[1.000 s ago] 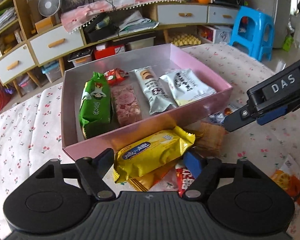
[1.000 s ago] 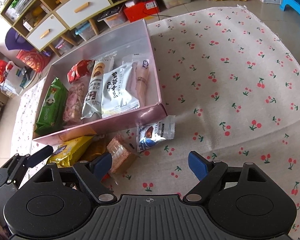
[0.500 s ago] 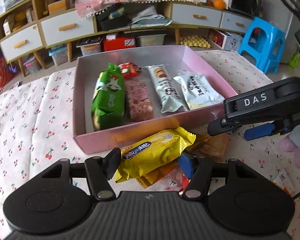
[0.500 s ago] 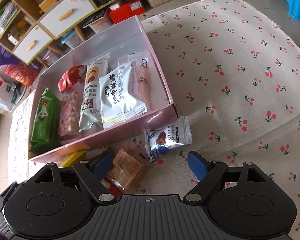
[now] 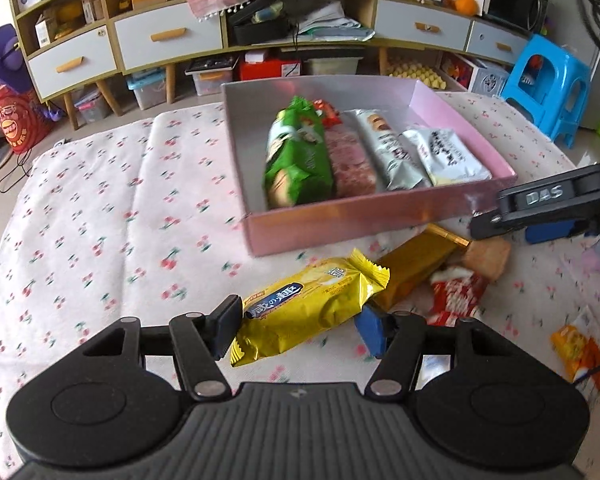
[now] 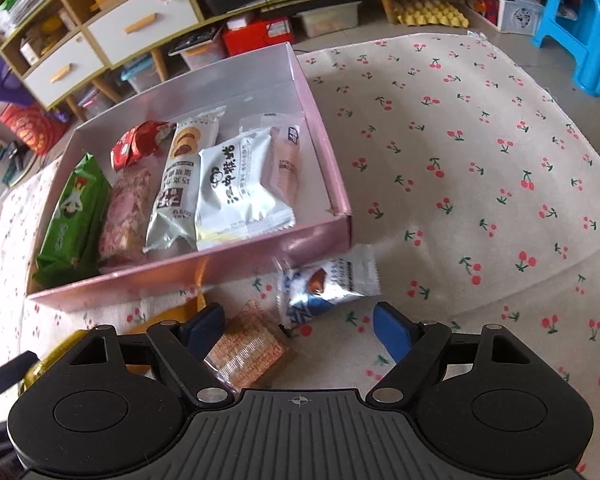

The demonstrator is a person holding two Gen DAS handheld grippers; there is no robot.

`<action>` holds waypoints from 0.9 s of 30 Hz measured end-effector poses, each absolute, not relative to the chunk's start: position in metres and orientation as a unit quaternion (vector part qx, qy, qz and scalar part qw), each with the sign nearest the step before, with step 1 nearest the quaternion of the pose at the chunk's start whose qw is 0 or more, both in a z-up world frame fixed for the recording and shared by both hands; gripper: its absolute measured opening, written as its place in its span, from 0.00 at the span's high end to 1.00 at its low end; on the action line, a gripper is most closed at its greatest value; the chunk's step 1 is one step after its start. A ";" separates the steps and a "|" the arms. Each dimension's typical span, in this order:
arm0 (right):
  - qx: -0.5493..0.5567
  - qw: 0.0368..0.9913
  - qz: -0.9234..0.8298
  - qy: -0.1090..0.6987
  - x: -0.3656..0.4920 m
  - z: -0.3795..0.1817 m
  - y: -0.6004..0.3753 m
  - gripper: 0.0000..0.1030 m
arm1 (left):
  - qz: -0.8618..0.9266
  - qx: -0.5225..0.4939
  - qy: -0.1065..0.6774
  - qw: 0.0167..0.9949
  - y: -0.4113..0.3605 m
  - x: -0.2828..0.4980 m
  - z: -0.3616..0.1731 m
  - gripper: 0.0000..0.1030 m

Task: Organize snacks
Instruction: 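Grasp the yellow chip bag with the left gripper while the right gripper grasps the brown wafer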

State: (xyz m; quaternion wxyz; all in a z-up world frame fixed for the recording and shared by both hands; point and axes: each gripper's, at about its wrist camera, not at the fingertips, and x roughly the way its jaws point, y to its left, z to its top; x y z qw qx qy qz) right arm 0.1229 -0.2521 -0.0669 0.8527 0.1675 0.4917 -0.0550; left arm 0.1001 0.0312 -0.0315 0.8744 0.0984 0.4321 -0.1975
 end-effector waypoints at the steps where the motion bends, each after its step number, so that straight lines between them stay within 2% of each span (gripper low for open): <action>1: 0.165 0.853 -0.052 0.492 0.121 -0.066 -0.255 0.21 | -0.199 0.101 0.432 0.874 0.034 0.098 -0.032 0.44; 6: 0.140 0.857 -0.054 0.494 0.106 -0.063 -0.270 0.21 | -0.211 0.119 0.440 0.865 0.046 0.089 -0.038 0.48; 10: 0.126 0.862 -0.045 0.490 0.098 -0.063 -0.279 0.21 | -0.212 0.118 0.444 0.863 0.052 0.084 -0.040 0.46; 15: 0.129 0.869 0.015 0.478 0.095 -0.056 -0.265 0.21 | -0.222 0.067 0.455 0.859 0.054 0.085 -0.042 0.22; 16: 0.127 0.871 0.027 0.474 0.096 -0.055 -0.259 0.21 | -0.224 0.061 0.453 0.860 0.053 0.084 -0.042 0.19; 18: 0.118 0.873 0.043 0.472 0.098 -0.054 -0.250 0.27 | -0.234 0.053 0.448 0.861 0.049 0.083 -0.041 0.16; 20: 0.108 0.871 0.052 0.477 0.101 -0.056 -0.242 0.42 | -0.233 0.040 0.447 0.863 0.046 0.082 -0.041 0.11; 22: 0.104 0.866 0.056 0.486 0.105 -0.061 -0.237 0.50 | -0.226 0.027 0.447 0.865 0.042 0.083 -0.042 0.08; 27: 0.099 0.867 0.066 0.484 0.110 -0.064 -0.231 0.53 | -0.181 -0.004 0.453 0.873 0.040 0.089 -0.046 0.08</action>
